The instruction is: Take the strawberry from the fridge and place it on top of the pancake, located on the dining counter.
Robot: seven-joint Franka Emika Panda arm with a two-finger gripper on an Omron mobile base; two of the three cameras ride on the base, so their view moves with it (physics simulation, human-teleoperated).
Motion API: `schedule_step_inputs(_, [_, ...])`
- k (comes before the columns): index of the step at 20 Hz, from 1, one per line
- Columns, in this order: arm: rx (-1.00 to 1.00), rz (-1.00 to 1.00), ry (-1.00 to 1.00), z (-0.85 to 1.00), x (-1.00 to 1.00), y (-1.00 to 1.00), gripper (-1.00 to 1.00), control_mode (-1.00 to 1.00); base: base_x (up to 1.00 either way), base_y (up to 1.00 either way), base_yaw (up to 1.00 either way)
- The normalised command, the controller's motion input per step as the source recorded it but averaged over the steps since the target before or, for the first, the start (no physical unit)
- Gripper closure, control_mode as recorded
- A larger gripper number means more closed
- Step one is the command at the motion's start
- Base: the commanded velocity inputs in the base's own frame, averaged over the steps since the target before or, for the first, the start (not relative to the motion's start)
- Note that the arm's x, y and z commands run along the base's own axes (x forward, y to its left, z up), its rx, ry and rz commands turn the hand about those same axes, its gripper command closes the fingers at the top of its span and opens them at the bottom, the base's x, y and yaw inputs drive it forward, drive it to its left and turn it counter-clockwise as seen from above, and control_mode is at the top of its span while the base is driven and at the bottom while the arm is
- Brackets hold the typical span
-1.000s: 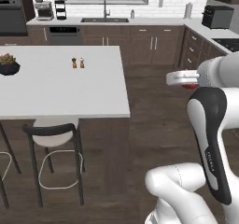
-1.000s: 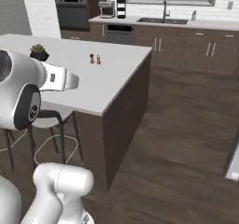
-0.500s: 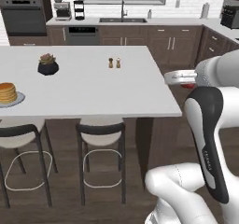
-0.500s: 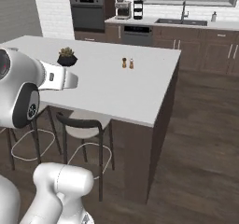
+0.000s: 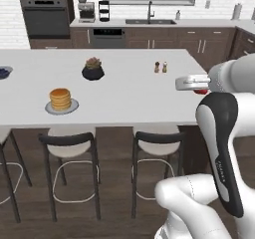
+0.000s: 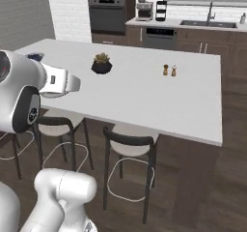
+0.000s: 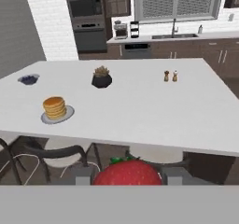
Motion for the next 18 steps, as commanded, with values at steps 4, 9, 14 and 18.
schedule_step_inputs(4, [0.00, 0.00, 0.00, 0.00, 0.00, 0.00, 1.00, 1.00, 0.60, 1.00, 0.00])
schedule_step_inputs(9, [0.00, 0.00, 0.00, 0.00, 0.00, 0.00, 1.00, 1.00, 0.65, 1.00, -0.02])
schedule_step_inputs(14, [0.00, 0.00, 0.00, 0.00, 0.00, 0.00, 1.00, 1.00, 0.59, 1.00, -0.05])
schedule_step_inputs(18, [0.00, 0.00, 0.00, 0.00, 0.00, 0.00, 1.00, 1.00, 0.72, 1.00, -0.17])
